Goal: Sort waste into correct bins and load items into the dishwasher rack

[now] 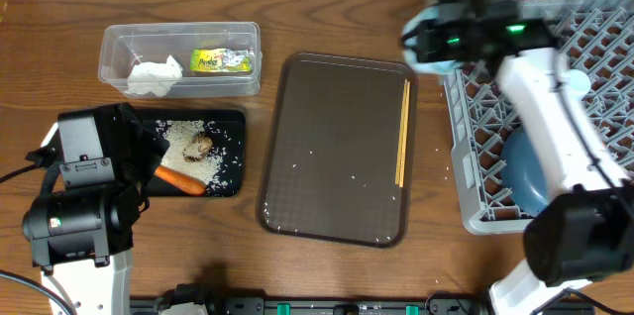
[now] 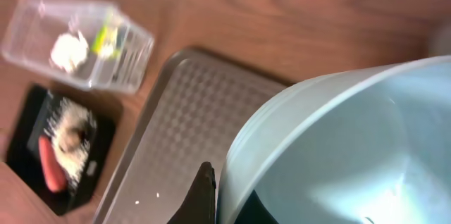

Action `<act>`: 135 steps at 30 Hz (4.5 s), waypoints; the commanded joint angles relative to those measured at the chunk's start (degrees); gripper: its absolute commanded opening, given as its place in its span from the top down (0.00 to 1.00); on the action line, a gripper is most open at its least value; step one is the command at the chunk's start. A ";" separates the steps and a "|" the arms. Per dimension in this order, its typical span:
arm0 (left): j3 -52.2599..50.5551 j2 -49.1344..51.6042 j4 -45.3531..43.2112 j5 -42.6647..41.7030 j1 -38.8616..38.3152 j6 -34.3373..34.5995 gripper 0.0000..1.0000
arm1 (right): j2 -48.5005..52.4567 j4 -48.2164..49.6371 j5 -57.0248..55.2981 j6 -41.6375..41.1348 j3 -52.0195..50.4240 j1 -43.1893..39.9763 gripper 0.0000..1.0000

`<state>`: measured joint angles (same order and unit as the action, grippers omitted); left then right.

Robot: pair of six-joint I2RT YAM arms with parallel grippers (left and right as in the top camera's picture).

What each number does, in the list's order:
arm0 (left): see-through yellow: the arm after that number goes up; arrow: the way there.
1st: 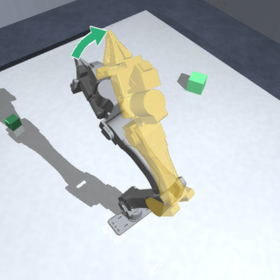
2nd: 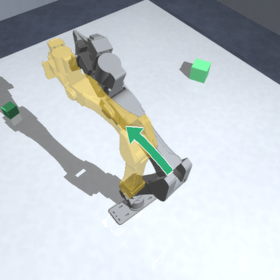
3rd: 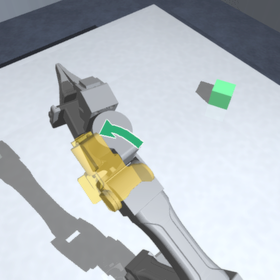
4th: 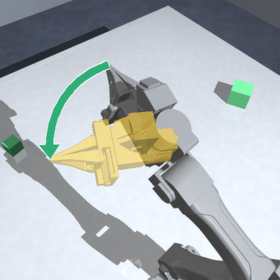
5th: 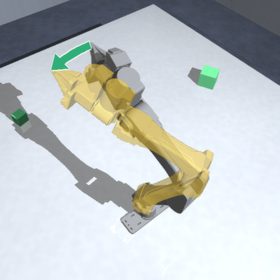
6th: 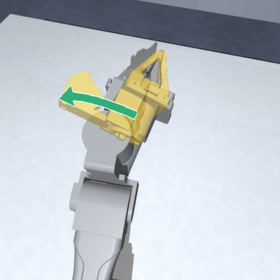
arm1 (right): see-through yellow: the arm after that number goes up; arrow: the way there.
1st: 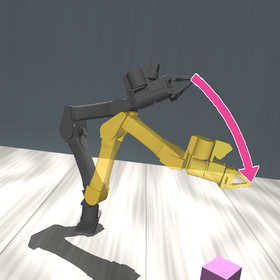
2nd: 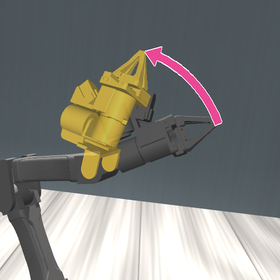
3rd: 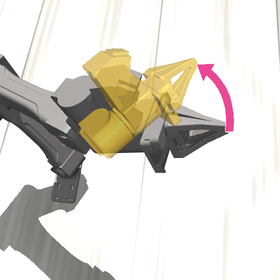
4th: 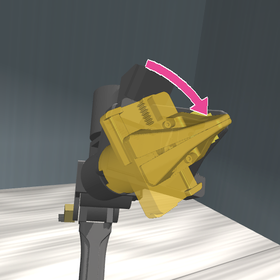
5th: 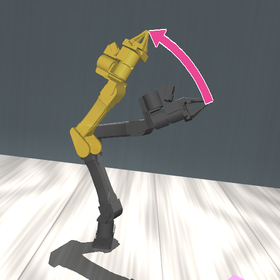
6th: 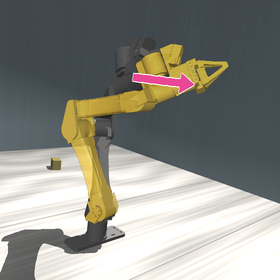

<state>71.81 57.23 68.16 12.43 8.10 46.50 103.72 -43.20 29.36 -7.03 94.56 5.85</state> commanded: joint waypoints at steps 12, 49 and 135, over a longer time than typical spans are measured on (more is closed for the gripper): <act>0.20 0.00 0.17 1.11 0.24 0.11 0.02 | -1.88 7.43 36.28 0.83 0.79 -35.17 0.99; 0.20 0.00 0.17 1.11 0.24 0.11 0.02 | 19.89 30.03 45.00 -6.25 0.33 -51.43 0.99; 0.20 0.00 0.17 1.11 0.24 0.11 0.02 | 1.55 11.98 -27.98 -4.76 0.26 -24.72 0.67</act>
<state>71.81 57.21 68.14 12.43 8.10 46.50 101.84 -31.81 8.01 -13.67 94.54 -19.27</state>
